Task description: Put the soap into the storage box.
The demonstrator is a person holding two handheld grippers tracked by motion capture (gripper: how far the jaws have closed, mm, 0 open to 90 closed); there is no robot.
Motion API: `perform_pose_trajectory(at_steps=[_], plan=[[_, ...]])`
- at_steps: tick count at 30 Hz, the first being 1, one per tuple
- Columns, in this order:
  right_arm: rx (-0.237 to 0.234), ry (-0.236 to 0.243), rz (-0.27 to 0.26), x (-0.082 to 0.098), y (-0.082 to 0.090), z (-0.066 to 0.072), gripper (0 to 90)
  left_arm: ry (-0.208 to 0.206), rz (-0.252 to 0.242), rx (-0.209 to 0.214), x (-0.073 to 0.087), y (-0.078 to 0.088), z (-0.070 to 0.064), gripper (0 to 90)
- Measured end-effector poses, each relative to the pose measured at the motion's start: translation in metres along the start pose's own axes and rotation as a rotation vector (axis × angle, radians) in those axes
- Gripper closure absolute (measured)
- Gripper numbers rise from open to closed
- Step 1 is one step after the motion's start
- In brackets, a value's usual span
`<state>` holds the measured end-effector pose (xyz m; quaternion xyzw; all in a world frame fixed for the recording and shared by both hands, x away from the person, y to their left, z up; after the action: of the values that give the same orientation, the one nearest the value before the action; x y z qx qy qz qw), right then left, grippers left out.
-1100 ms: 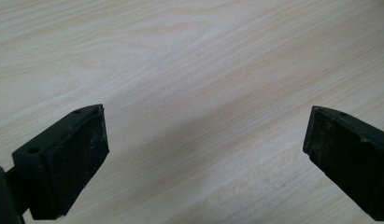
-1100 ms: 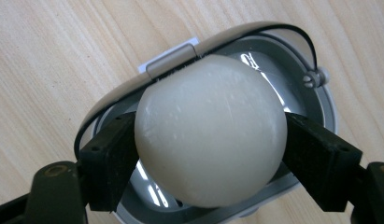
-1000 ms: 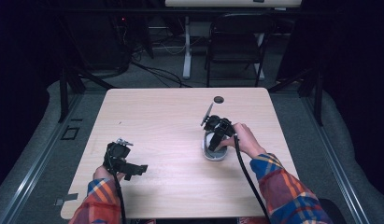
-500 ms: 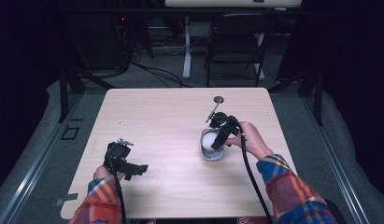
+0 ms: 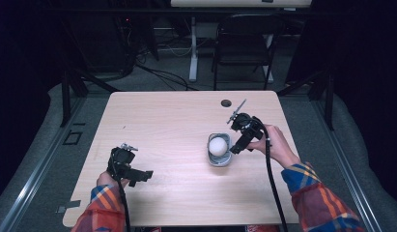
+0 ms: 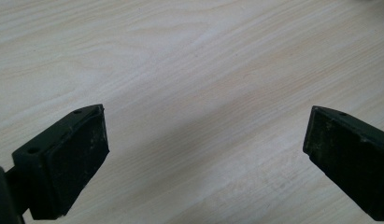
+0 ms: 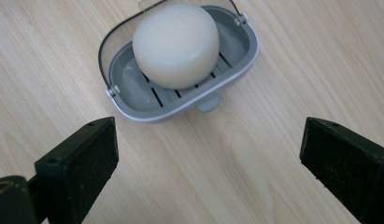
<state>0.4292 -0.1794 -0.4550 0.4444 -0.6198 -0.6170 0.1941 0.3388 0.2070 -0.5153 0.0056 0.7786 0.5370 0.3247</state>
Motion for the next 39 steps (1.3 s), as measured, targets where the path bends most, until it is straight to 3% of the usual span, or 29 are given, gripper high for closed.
perform_pose_trajectory(at_steps=[20, 39], plan=[[0.027, -0.072, 0.028, 0.057, 0.019, -0.012, 4.5, -0.002, 0.003, 0.0, 0.0, 0.0, 0.0, 0.1], [0.001, -0.178, 0.077, 0.117, 0.001, -0.018, 4.7, 0.0, -0.001, 0.005, 0.0, 0.0, 0.0, 0.1]])
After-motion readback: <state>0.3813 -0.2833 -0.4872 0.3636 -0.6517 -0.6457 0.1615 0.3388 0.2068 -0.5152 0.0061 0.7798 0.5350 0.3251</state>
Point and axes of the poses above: each handheld gripper's, and its own axes: y roughly backward along the jaws, x roughly out of its underside, z roughly to its left, the point moved 1 cm from there along -y, roughly forward along the jaws, and after that the axes turned 5 degrees about x, right-handed, at the moved point
